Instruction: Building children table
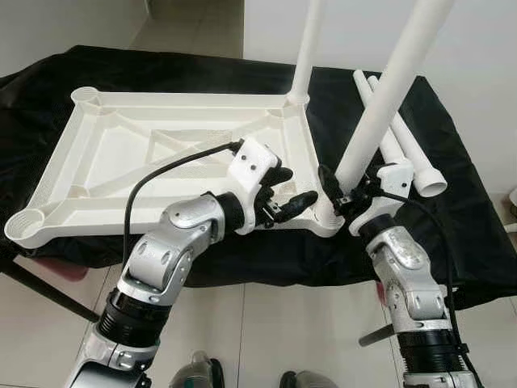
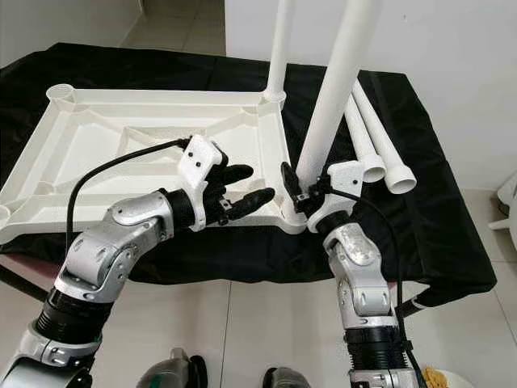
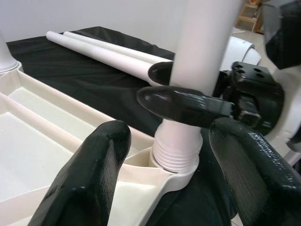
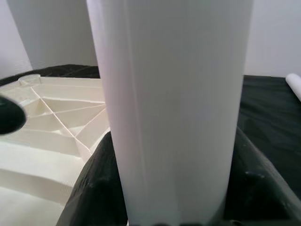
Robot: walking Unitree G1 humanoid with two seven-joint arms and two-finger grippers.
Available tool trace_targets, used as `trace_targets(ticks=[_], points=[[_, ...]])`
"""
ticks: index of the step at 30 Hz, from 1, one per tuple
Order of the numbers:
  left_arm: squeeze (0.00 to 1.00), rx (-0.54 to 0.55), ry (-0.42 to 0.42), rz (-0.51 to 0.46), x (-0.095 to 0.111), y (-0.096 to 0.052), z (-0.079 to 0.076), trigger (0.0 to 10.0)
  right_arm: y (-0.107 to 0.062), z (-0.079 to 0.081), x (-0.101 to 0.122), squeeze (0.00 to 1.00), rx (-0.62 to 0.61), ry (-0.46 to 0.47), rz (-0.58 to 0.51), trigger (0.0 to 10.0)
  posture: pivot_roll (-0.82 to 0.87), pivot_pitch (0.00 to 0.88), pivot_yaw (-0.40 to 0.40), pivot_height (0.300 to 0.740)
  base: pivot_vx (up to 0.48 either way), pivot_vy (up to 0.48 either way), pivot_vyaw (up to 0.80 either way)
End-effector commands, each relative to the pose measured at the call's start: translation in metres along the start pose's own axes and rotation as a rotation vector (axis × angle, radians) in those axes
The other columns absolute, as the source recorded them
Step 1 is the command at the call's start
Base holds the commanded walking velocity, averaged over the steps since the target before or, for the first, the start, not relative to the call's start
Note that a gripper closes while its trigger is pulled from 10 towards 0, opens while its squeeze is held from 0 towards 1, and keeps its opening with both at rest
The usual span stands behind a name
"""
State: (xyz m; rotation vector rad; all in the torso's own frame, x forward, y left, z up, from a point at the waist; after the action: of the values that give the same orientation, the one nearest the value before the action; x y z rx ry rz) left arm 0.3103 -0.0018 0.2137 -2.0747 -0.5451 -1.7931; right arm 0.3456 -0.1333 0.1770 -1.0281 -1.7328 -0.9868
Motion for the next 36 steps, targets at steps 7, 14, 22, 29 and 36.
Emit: trace_targets(ticks=[7,14,22,29,36], points=[[0.0,0.037,0.005,-0.014,0.005,-0.002,0.003,10.0,-0.017,0.022,-0.043,0.0,0.08,-0.04,0.156,10.0,0.01,0.12,0.01,0.74,0.0,0.0,0.0],[0.0,0.037,0.006,-0.014,0.007,-0.002,0.003,10.0,-0.019,0.021,-0.043,0.0,0.069,-0.028,0.155,10.0,0.01,0.123,0.013,0.74,0.0,0.0,0.0],[0.0,0.03,0.007,-0.017,0.009,-0.002,0.001,10.0,-0.021,-0.001,-0.056,0.0,-0.056,0.156,0.188,10.0,0.01,0.122,0.016,0.74,0.0,0.0,0.0],[0.0,0.028,0.007,-0.018,0.01,-0.002,0.0,10.0,-0.026,-0.006,-0.064,0.0,-0.086,0.192,0.212,10.0,0.01,0.123,0.019,0.74,0.0,0.0,0.0],[0.0,0.025,0.008,-0.019,0.01,-0.002,0.0,10.0,-0.029,0.0,-0.066,0.0,-0.073,0.172,0.214,10.0,0.01,0.125,0.021,0.74,0.0,0.0,0.0]])
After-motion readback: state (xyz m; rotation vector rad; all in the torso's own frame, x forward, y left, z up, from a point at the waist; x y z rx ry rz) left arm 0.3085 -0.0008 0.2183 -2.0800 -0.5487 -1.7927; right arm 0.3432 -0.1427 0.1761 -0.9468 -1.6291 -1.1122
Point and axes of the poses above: a point about 5 cm out from each wrist's last joint towards the gripper, its own y axis pointing out of the wrist towards the gripper, its own x axis along the axis of the wrist's last joint, z = x × y, the point moved 6 cm from there along y, pointing out of the wrist towards the gripper, and after that the axes turned 12 degrees about -y, right-handed, at the moved point
